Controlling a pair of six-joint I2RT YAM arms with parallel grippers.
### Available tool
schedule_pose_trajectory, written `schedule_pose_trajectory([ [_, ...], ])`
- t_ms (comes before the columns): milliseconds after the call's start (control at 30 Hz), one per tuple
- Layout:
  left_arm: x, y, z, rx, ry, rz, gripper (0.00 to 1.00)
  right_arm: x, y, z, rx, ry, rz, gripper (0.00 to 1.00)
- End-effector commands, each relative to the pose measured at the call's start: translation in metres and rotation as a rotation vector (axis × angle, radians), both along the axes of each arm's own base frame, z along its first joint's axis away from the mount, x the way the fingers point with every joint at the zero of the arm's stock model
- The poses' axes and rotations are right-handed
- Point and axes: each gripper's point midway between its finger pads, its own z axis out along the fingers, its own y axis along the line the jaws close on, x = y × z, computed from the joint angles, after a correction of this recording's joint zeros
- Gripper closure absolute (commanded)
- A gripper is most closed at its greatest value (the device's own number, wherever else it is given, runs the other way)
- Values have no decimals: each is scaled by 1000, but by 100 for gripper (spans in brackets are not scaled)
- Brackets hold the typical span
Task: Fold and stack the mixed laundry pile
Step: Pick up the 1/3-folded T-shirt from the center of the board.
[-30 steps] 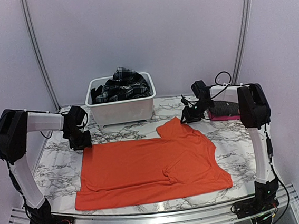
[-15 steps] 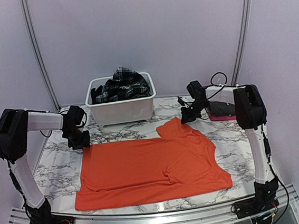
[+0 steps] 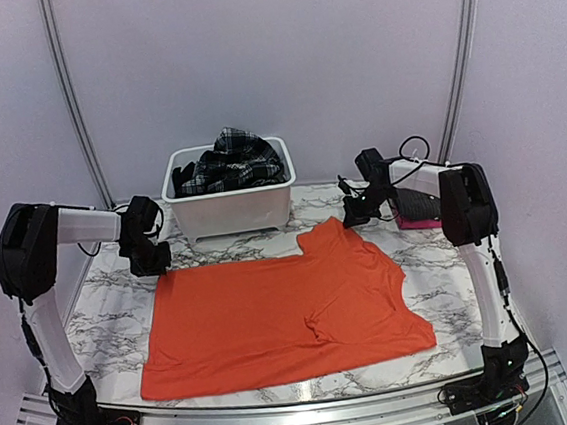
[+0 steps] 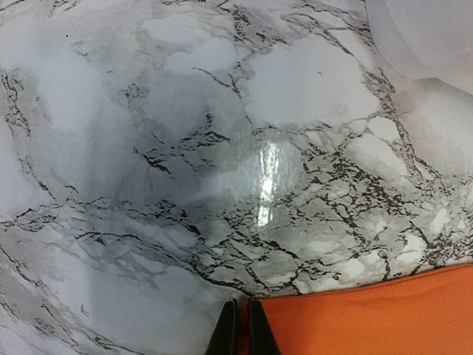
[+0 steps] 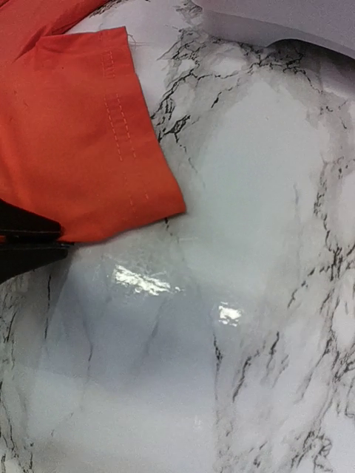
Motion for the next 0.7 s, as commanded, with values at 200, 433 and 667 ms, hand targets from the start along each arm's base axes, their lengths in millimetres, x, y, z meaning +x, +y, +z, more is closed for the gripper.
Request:
schedule_pose_trajectory([
  [200,17,-9,50,-50,-135,-60,100,-10,-2,48,47,-32,-11,100],
  [433,4,-12,88,-95,-224,-87,100,-33,-4,82,88,-71,-11,100],
  [667,-29,-8,97,-120,-239,-91,100,-68,-6,107,130,-69,-11,100],
])
